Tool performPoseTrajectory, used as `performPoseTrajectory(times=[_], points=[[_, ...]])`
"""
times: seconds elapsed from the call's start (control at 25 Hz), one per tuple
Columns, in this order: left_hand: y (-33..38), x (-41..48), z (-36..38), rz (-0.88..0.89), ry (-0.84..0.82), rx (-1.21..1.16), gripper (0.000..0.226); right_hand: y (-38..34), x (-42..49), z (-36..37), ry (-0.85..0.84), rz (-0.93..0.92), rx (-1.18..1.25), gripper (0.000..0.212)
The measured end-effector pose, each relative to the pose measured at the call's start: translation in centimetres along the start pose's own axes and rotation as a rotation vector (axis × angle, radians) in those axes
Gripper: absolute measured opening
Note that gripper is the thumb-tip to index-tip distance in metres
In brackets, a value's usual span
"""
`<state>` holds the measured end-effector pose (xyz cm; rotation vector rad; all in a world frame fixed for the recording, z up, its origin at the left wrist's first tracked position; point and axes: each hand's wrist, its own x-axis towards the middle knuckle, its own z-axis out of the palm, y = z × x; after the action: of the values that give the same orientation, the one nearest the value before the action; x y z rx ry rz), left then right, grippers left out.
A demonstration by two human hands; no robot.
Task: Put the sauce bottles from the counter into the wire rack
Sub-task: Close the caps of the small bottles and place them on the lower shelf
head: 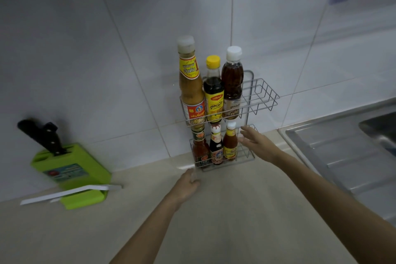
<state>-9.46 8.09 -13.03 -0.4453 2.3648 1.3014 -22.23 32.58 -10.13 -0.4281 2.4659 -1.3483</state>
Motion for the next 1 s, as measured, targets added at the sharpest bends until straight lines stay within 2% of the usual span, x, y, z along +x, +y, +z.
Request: performPoseTrajectory(times=[0.08, 0.16, 0.2, 0.32, 0.4, 0.48, 0.64, 0.72, 0.84, 0.92, 1.0], points=[[-1.5, -1.9, 0.2, 0.044, 0.017, 0.131, 0.047, 0.8, -3.5, 0.7, 0.140, -0.029, -0.079, 0.043], [-3.4, -4.6, 0.9, 0.122, 0.018, 0.254, 0.038, 2.1, -8.6, 2.7, 0.155, -0.074, -0.102, 0.023], [-4.5, -6.1, 1.5, 0.154, 0.001, 0.277, 0.034, 3.0, -11.6, 4.0, 0.100, -0.087, -0.130, 0.013], [-8.5, -10.8, 4.1, 0.230, -0.086, 0.270, 0.029, 6.1, -20.4, 7.7, -0.133, -0.061, -0.228, 0.013], [-11.1, -13.7, 5.9, 0.292, -0.129, 0.288, 0.033, 7.2, -25.1, 9.5, -0.210, -0.025, -0.264, 0.008], [-13.1, -15.6, 7.4, 0.378, -0.168, 0.370, 0.047, 7.8, -28.2, 10.9, -0.174, -0.017, -0.283, 0.013], [-15.6, -18.9, 10.1, 0.472, -0.318, 0.400, 0.075, 8.0, -33.1, 13.0, -0.087, 0.065, -0.426, 0.066], [-16.1, -20.2, 11.7, 0.459, -0.311, 0.345, 0.084, 8.5, -34.6, 13.7, -0.125, 0.074, -0.505, 0.081], [-16.0, -21.1, 14.0, 0.419, -0.240, 0.222, 0.083, 9.2, -35.8, 14.2, -0.158, 0.049, -0.573, 0.066], [-15.4, -21.4, 14.6, 0.374, -0.158, 0.074, 0.069, 9.3, -36.0, 14.3, -0.125, 0.034, -0.562, 0.049], [-14.9, -21.8, 14.6, 0.363, -0.120, -0.042, 0.052, 8.6, -36.0, 14.2, -0.039, 0.040, -0.401, 0.038]])
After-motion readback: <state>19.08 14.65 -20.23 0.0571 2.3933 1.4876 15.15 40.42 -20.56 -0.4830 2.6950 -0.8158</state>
